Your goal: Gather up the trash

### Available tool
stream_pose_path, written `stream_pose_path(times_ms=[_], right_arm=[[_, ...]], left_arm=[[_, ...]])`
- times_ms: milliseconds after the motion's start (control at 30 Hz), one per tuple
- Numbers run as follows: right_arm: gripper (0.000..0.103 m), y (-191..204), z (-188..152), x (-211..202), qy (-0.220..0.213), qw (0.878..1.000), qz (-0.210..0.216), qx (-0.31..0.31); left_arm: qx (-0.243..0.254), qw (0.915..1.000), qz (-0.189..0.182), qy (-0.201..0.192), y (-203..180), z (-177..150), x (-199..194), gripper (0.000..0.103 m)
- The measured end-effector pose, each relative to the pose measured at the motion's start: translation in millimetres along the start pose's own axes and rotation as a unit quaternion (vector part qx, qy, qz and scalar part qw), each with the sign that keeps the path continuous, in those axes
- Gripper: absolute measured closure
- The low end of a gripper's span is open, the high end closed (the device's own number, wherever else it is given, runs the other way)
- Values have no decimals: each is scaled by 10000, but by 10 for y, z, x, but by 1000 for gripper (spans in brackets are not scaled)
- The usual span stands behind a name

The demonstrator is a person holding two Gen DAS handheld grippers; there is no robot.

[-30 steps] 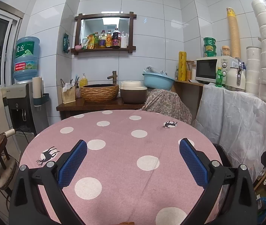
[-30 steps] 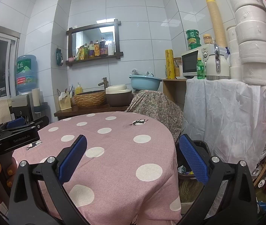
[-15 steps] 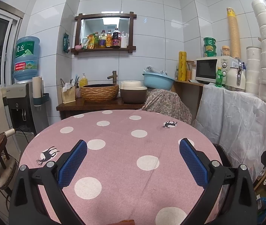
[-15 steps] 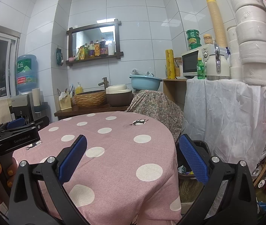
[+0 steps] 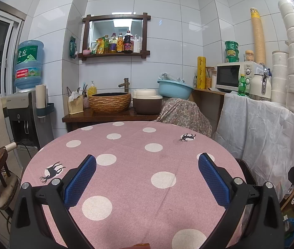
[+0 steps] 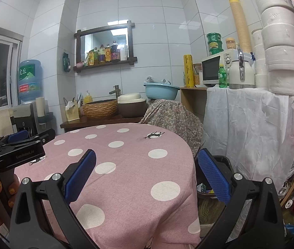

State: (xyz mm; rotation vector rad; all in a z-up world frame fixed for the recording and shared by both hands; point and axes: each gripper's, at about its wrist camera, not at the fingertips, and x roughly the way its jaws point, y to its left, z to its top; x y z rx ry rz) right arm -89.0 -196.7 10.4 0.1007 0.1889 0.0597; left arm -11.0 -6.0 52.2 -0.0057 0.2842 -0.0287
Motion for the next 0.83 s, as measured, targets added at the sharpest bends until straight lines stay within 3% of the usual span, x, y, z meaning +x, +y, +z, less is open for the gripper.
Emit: stream_pose_path(times_ms=[833], right_arm=[[6, 13, 11, 14, 25, 10000, 17, 5]], left_arm=[[-37, 10000, -36, 10, 46, 23, 30, 5]])
